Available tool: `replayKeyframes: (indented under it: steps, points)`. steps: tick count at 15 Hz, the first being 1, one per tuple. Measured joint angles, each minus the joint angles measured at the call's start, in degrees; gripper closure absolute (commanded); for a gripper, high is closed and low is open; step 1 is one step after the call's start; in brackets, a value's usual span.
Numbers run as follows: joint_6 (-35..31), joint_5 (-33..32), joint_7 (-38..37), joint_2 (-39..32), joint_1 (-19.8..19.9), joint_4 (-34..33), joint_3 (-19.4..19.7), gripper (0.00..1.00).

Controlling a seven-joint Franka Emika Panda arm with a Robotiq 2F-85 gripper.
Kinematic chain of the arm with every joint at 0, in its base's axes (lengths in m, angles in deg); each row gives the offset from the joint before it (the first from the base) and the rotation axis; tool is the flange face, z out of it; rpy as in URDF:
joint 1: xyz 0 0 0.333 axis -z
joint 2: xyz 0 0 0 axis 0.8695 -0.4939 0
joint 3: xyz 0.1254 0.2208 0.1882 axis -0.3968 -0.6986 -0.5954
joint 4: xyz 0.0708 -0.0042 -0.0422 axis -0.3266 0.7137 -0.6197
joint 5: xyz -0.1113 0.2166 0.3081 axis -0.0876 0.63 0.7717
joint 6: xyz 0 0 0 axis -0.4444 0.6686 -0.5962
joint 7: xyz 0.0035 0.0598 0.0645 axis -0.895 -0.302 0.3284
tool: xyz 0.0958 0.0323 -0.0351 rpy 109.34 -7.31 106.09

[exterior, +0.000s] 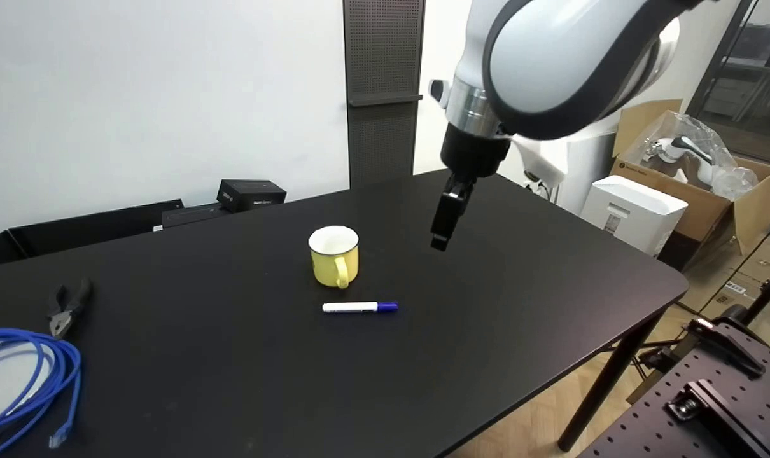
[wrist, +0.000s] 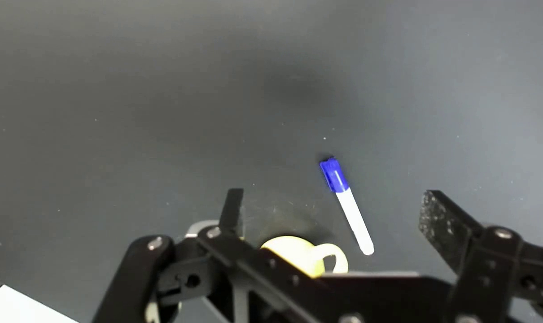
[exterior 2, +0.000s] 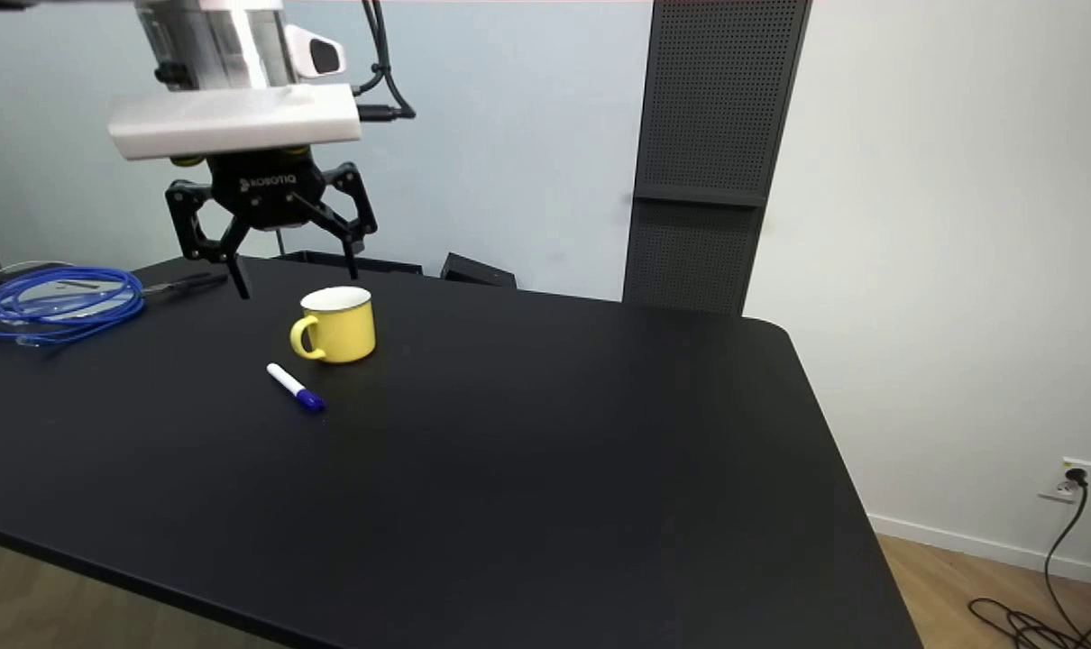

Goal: Put the marker in the mug

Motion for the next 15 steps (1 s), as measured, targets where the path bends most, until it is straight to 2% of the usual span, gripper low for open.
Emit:
replayKeyframes:
  steps: [3, 9, 12, 15]
  points:
    - [-3.75, -0.83, -1.87, -3.26, 0.00, -0.06, -1.39, 0.00]
    - [-1.71, -1.83, 1.07, -4.25, -0.12, -0.20, -1.76, 0.00]
    - [0.26, -1.35, 4.68, -8.53, -1.15, -2.17, -3.27, 0.00]
    - [0.95, -3.79, 5.15, -14.96, -1.21, -6.52, -5.69, 0.00]
